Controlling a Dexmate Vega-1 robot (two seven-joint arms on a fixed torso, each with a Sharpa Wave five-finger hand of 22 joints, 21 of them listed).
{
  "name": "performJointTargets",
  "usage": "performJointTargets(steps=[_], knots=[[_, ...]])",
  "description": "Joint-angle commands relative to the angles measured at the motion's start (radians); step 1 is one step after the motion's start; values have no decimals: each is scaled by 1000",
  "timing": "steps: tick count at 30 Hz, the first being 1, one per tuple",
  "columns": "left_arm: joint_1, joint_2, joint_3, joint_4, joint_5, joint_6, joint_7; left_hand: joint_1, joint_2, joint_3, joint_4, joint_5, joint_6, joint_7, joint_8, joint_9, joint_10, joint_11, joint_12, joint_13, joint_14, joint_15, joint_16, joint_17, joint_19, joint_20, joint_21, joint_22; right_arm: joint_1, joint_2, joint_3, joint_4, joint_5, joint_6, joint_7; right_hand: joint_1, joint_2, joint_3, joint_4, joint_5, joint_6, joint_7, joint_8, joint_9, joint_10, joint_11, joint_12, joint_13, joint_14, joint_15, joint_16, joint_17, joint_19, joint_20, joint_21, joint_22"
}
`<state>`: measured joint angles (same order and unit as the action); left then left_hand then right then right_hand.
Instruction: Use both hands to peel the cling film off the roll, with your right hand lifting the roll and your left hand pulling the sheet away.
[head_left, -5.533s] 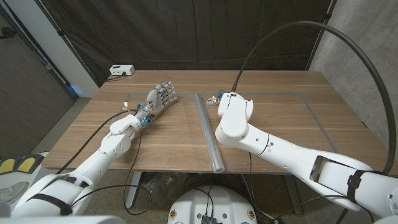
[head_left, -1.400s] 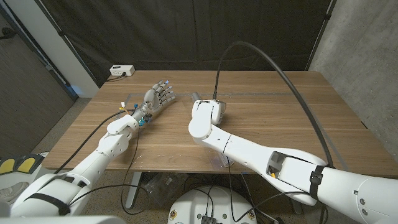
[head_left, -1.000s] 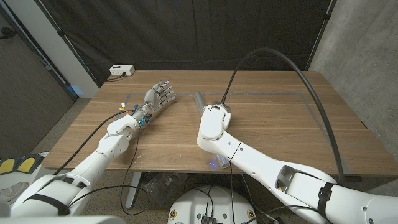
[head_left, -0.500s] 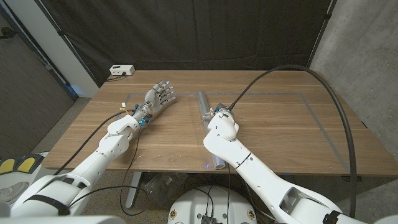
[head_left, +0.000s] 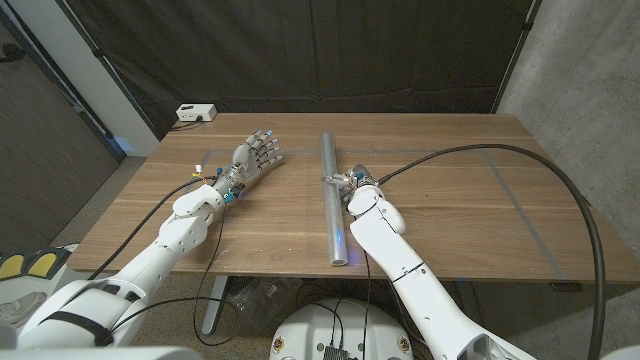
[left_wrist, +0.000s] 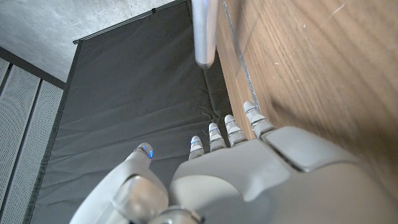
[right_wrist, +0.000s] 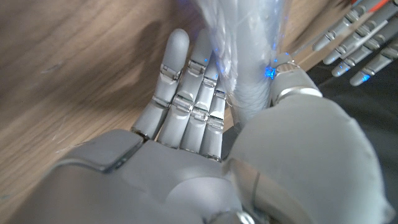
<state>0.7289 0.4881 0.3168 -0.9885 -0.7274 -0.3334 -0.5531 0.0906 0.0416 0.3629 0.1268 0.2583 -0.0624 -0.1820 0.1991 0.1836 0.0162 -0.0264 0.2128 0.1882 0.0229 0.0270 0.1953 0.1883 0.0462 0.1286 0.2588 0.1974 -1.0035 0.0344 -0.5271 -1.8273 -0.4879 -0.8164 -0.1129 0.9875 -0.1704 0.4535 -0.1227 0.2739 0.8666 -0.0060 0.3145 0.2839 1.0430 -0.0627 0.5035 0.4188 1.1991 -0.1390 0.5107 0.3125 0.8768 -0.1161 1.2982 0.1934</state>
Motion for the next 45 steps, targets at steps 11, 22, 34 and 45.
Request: performJointTargets(steps=[11,22,34,45], knots=[[6,25,16,-39,29,15,6,86,-61,-5,-76,-3,-54,4,-12,3,-16,-5,-9,7,32,5,6,0,25,29,6,3,-120,68,195,35,333,434,-81,311,296,138,-46,22,20,-18,9,10,17,-14,11,19,90,-83,3,13,9,-110,9,21],[11,58,26,-111,10,114,-46,264,-118,11,-198,-28,40,63,40,11,81,-2,25,16,167,-45,36,12,168,9,82,31,-140,74,233,90,475,640,-8,306,291,149,-46,32,22,-17,10,13,18,-13,14,30,94,-83,4,20,9,-110,13,32],[37,101,28,-216,46,156,-25,336,-165,1,-247,-29,131,107,72,17,145,3,39,22,229,-69,51,19,166,22,93,39,-147,47,217,93,510,733,29,303,286,160,-47,41,23,-19,11,14,18,-14,15,38,101,-83,6,28,7,-110,18,43],[53,147,33,-329,96,225,-1,404,-203,-25,-278,-18,238,136,108,23,270,-9,73,35,360,-88,93,34,279,42,153,46,-125,-7,177,80,480,734,40,297,282,171,-46,50,24,-20,11,14,20,-18,12,40,101,-83,2,30,4,-110,23,54]])
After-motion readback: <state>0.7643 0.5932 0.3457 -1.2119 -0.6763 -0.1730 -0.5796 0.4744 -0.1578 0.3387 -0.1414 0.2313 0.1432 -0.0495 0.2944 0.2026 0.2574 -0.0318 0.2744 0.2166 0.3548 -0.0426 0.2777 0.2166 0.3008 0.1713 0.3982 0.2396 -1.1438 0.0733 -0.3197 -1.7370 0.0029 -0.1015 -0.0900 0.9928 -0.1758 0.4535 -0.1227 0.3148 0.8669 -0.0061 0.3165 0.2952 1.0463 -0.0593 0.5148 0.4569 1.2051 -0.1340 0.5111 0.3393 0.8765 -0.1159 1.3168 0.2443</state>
